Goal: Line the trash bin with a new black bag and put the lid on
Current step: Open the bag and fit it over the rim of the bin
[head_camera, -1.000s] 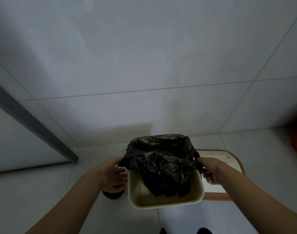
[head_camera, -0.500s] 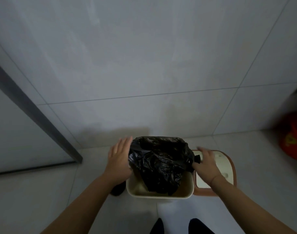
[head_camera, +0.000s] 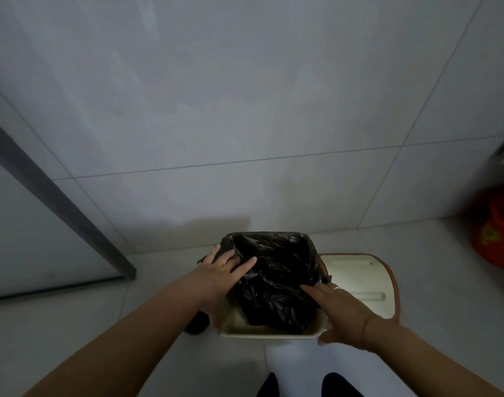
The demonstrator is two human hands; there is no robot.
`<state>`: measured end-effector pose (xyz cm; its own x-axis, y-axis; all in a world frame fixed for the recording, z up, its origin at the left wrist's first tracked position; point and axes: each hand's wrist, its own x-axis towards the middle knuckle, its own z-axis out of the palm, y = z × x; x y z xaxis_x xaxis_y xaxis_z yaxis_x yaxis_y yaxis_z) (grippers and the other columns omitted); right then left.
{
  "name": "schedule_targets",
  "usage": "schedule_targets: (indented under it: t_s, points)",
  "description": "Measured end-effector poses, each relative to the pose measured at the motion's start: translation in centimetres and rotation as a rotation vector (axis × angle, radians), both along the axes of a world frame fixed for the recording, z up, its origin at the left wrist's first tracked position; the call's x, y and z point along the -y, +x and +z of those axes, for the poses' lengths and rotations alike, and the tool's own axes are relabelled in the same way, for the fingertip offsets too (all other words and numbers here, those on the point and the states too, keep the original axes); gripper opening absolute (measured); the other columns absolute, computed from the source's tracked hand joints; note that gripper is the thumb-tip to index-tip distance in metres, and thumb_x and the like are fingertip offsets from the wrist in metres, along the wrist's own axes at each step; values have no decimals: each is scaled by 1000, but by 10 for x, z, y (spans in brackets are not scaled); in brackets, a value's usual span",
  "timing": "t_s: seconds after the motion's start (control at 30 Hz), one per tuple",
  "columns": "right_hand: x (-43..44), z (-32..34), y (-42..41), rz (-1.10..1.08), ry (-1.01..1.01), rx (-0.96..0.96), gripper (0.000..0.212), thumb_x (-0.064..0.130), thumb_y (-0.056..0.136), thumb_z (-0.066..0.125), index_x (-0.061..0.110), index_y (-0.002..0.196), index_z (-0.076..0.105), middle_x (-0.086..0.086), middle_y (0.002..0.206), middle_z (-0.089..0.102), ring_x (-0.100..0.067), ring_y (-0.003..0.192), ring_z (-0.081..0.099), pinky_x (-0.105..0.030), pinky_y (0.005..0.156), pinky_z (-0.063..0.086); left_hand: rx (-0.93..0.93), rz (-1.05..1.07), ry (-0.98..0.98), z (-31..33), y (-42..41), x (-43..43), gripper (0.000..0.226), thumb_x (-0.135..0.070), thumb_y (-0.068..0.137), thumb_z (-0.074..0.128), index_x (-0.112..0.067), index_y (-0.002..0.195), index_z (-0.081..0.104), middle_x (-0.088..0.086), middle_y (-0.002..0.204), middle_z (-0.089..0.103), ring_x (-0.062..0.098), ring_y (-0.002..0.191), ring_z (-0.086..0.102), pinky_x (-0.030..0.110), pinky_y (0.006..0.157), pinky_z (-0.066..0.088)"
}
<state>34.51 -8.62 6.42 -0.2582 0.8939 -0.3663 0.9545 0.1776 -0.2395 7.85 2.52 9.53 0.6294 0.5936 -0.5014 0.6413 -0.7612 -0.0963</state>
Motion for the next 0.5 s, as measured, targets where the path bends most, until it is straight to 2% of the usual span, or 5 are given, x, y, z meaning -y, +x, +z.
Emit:
schedule_targets:
  t_s: [0.07,0.13,0.27,0.4,0.5]
  points:
    - [0,-1,1,18,27,4,94,51,65,72,29,144,26,7,141,39,-16,125,40,-28,106,33,-58,-15,-34,0,1,1,149,-61,45,81,-27,148,-21,13,158,17,31,147,7,50,115,-14]
    - [1,-1,3,45,59,25,85,56,64,68,32,138,35,10,135,42,-13,121,41,-27,102,32,-70,-43,-20,0,-1,3,136,-63,46,79,-22,151,3,9,151,32,31,141,21,50,117,-4]
    - [1,2,5,45,165,20,62,55,68,66,31,123,51,9,127,45,-11,109,46,-22,93,34,32,-97,64,-6,-14,9,86,-65,55,70,-18,124,50,2,128,58,24,120,46,41,102,25]
    - [4,11,3,-46,176,-67,54,43,73,69,25,121,53,6,127,44,-10,105,52,-16,89,40,143,-25,126,-18,-32,20,64,-59,68,62,-20,118,53,6,119,62,24,115,53,35,105,27]
    - [6,15,1,-115,189,-119,48,37,76,69,19,119,54,4,126,46,-9,104,54,-9,80,38,272,-84,272,-25,-41,35,50,-63,53,71,-25,86,65,-5,79,71,11,78,68,20,90,44]
